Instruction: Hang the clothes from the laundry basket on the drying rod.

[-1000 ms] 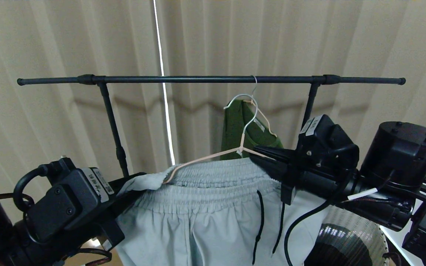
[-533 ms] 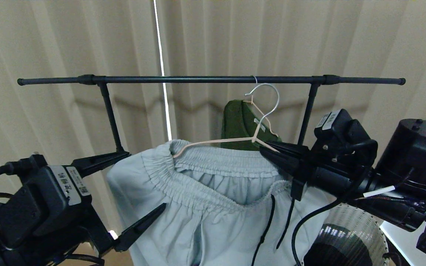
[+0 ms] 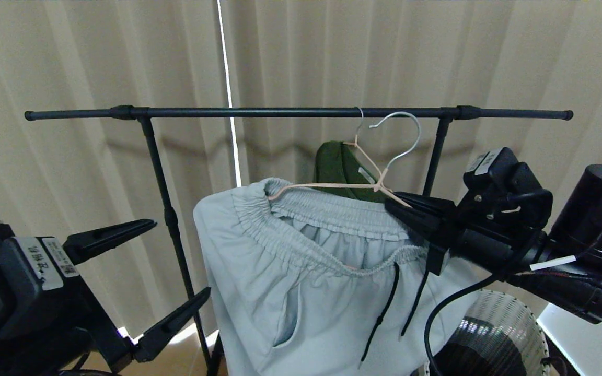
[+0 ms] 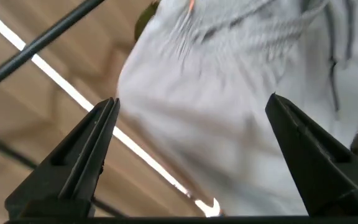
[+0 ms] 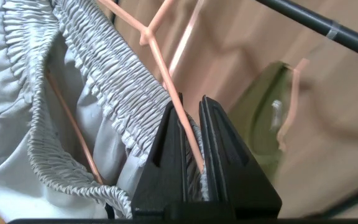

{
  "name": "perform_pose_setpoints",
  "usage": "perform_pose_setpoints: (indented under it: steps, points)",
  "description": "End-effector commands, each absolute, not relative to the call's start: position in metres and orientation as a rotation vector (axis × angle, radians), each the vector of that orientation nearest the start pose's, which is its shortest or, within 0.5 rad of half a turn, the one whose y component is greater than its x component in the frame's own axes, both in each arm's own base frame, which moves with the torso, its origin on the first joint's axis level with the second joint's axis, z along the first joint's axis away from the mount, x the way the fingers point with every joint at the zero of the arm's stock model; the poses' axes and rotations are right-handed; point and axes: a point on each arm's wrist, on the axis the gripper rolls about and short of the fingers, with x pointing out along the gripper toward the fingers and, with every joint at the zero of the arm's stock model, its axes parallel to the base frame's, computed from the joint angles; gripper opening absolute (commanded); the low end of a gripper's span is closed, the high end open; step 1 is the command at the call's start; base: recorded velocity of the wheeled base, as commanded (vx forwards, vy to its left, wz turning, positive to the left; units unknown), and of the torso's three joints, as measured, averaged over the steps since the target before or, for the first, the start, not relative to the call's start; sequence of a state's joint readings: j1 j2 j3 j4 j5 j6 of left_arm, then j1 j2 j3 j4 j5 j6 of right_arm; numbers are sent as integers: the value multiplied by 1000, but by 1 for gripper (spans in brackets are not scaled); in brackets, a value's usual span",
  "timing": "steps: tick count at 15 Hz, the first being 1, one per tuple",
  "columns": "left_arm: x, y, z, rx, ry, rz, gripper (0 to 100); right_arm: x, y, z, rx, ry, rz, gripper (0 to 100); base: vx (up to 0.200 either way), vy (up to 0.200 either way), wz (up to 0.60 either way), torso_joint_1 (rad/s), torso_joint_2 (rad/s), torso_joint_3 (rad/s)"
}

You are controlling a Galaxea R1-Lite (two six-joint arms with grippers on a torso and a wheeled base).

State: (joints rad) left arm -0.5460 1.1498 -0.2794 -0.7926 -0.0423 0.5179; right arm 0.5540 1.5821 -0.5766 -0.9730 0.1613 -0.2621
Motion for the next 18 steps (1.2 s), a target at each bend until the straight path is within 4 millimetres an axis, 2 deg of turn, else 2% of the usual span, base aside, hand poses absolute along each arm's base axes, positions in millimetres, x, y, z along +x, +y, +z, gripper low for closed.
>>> perform_pose_setpoints:
  steps: [1, 3, 5, 6, 7, 9, 13, 14, 18]
  points:
    - [130, -68, 168, 534, -10, -533, 100, 217, 138, 194, -254, -78, 711, 0, 0, 0, 0, 0, 0, 0]
    - [134, -70, 145, 555, 106, -561, 100, 216, 138, 195, -255, -83, 711, 0, 0, 0, 0, 0, 0, 0]
    - [144, -74, 136, 549, 170, -571, 100, 213, 138, 197, -266, -98, 715, 0, 0, 0, 0, 0, 0, 0]
    - [155, -81, 138, 497, 191, -574, 100, 209, 137, 200, -274, -113, 724, 0, 0, 0, 0, 0, 0, 0]
    - [157, -84, 139, 475, 191, -579, 100, 205, 139, 201, -272, -119, 737, 0, 0, 0, 0, 0, 0, 0]
    - [155, -94, 145, 437, 167, -620, 100, 202, 140, 197, -273, -108, 746, 0, 0, 0, 0, 0, 0, 0]
    - [155, -97, 147, 430, 159, -633, 100, 200, 142, 194, -275, -99, 762, 0, 0, 0, 0, 0, 0, 0]
    - [154, -97, 147, 429, 159, -634, 0, 200, 141, 195, -275, -101, 761, 0, 0, 0, 0, 0, 0, 0]
    - [155, -97, 152, 421, 138, -635, 0, 198, 140, 196, -275, -107, 759, 0, 0, 0, 0, 0, 0, 0]
